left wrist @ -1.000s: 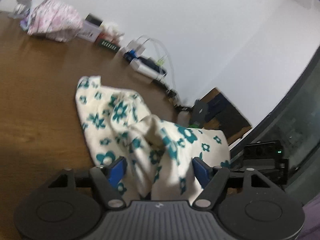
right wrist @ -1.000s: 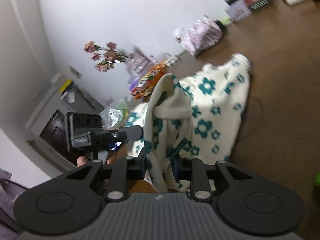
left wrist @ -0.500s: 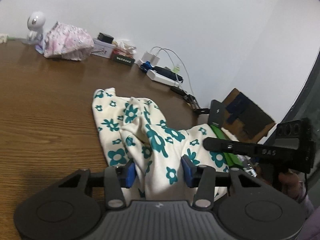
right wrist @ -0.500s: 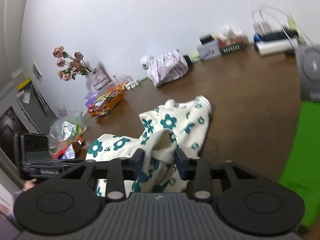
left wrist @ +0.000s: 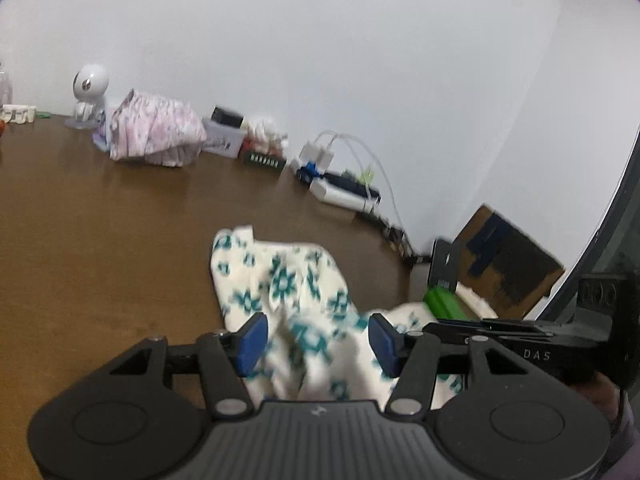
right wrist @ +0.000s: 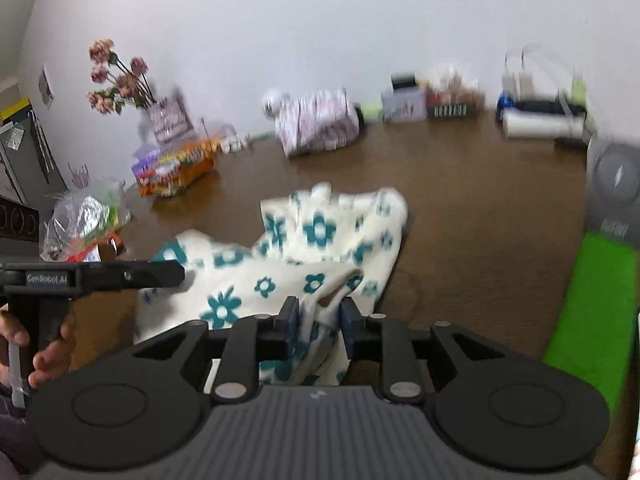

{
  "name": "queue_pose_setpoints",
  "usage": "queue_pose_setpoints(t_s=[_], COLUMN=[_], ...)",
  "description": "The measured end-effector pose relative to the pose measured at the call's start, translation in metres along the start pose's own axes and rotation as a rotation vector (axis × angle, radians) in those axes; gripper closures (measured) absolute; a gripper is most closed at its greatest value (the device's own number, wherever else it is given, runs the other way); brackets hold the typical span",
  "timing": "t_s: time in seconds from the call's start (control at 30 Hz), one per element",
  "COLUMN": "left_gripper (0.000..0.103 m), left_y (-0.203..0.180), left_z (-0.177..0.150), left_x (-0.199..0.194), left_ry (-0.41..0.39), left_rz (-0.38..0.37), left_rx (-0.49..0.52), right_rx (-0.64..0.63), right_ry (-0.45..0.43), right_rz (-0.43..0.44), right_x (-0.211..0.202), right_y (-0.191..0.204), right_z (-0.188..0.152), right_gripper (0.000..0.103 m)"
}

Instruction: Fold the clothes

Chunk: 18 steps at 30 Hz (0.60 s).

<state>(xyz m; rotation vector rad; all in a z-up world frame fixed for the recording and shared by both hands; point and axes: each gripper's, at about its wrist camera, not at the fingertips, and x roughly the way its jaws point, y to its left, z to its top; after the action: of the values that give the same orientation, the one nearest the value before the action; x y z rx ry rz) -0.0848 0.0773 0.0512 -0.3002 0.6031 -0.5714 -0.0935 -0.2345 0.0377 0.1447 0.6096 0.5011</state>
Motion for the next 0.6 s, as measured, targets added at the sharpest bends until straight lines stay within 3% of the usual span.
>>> queue_pose_setpoints(t_s=[0.03,0.07,0.13,0.33,0.47,0.6], left_gripper=[0.054,0.068,0.078,0.078,0.078,0.075], left_y=[0.002,0.004,0.007,0.014,0.011,0.014], left_z=[0.001,0.002,-0.001,-0.012,-0.013,-0.013], left_x=[0.005,0.011,0.022,0.032,0.034,0.031], left_ry=[0.010,0.021,0.042,0.053,0.047,0.039], left_rz=[-0.004,-0.007,-0.002,-0.002,0.003,0.001], left_rx=[-0.012,-0.024,-0.032,-0.043,-0.031,-0.048], right_rx=[-0.010,-0.019,-0.055,-0.141,-0.170,-0.198], right_ry=[-0.015,-0.031,-0.042,-0.086,-0.170,-0.100], right_rz=[-0.011,-0.021,-0.063,-0.185,-0.114,-0.051], right_x=[-0.001,-0.001,0.001,-0.001,-0.011,0.017], right_y=[0.001,0.003,0.010,0.025,0.032,0.043], right_z=[0.003,0.006,0.007,0.008,0.011,0.001], right_gripper=[0.080,0.080,0.080,0.080,0.080,0.080])
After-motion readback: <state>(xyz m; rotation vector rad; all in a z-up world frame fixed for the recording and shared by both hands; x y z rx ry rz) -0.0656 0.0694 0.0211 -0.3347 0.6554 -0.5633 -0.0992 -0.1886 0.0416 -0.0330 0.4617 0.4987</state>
